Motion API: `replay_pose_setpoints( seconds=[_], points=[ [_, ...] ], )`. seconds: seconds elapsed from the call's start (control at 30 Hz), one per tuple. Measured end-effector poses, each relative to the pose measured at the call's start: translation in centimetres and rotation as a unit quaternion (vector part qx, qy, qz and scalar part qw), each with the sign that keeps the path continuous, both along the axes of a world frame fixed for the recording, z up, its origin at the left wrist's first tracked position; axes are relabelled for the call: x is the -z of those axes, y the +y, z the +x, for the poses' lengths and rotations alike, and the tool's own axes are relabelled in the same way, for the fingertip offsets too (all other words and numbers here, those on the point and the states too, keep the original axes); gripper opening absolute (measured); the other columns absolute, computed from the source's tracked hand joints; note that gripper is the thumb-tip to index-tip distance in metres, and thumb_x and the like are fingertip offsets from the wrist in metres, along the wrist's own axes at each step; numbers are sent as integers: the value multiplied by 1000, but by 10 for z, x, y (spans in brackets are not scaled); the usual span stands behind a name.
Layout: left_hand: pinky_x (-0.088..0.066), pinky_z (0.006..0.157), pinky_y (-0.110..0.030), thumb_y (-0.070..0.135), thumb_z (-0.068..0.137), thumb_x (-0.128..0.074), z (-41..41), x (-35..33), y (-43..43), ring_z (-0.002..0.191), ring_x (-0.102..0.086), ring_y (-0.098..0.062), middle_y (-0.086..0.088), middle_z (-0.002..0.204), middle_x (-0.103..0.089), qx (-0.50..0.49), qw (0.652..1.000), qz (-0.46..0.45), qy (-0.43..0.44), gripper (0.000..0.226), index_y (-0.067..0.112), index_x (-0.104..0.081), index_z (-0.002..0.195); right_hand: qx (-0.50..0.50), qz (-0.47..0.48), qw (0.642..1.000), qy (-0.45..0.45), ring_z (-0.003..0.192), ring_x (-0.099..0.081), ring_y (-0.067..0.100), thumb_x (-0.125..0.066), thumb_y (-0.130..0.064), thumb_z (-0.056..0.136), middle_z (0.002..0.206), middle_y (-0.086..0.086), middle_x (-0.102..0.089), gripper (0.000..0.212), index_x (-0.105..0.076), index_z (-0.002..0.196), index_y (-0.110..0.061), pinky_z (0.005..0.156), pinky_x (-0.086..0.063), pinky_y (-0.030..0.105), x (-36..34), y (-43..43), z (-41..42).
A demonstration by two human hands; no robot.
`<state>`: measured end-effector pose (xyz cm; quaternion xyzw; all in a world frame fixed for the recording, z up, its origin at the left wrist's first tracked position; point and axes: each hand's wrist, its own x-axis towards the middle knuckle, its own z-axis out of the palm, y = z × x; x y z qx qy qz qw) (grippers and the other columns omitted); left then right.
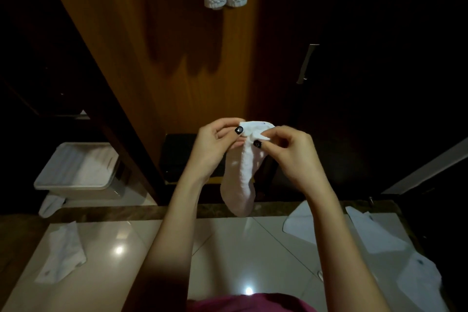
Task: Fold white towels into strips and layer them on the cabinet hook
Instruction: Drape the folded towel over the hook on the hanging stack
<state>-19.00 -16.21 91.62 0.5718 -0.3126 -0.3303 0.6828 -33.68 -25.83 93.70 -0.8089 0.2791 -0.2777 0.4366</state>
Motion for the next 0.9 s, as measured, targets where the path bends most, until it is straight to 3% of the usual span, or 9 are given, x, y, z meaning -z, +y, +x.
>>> replay_pose_setpoints(
  seconds=[0.17,0.27,0.43,0.57,0.63,0.77,0.9],
  points=[
    [-53,76,-18,10,90,-66,-6,-3,2,94,-70,-11,0,99,-75,50,998,-27,-37,21,26,-66,104,26,-88,994,51,116,-32,-5,-74,-31,83,118,-17,-42,8,-66,82,-29,82,-29,-2,-2,-7,0],
    [-51,79,-16,5,85,-69,-10,-6,-2,98,-68,-6,10,99,-71,66,993,-60,-74,28,31,-67,95,29,-84,996,27,98,-53,-2,-73,-23,84,105,-12,-54,9,-65,81,-24,74,-36,-2,-4,-6,0],
    [-52,79,-17,6,86,-69,-13,-4,-8,100,-67,-7,12,101,-70,30,992,-73,-98,27,30,-66,97,35,-82,996,11,79,-56,-1,-75,-22,84,87,-6,-59,14,-63,77,-17,66,-42,9,-7,-9,-3],
    [-54,80,-24,10,85,-69,-11,-1,-11,103,-67,-13,5,102,-71,-16,994,-69,-80,33,41,-63,97,-25,-26,998,56,76,-58,17,-71,-29,85,83,8,-62,21,-60,82,-11,62,-46,35,-8,-19,-12],
    [-54,82,-28,9,87,-68,-13,0,-13,102,-67,-14,2,103,-69,-38,993,-65,-96,35,42,-60,97,-41,-5,997,64,75,-58,18,-70,-29,86,83,11,-62,24,-57,84,-10,64,-47,39,-7,-21,-9],
    [-52,84,-25,3,87,-67,-16,-2,-18,101,-66,-11,-1,106,-66,-100,986,-72,-112,35,32,-55,101,-20,-29,999,19,65,-50,5,-70,-22,87,77,2,-58,21,-53,84,-10,58,-41,29,-7,-21,6],
    [-54,75,-22,7,89,-68,-10,-16,-24,94,-71,-16,-7,102,-73,-99,990,-99,-31,28,24,-53,106,8,34,996,-82,80,-61,-4,-71,-21,87,89,-12,-61,21,-55,102,-22,65,-50,15,-17,-24,20]
  ],
)
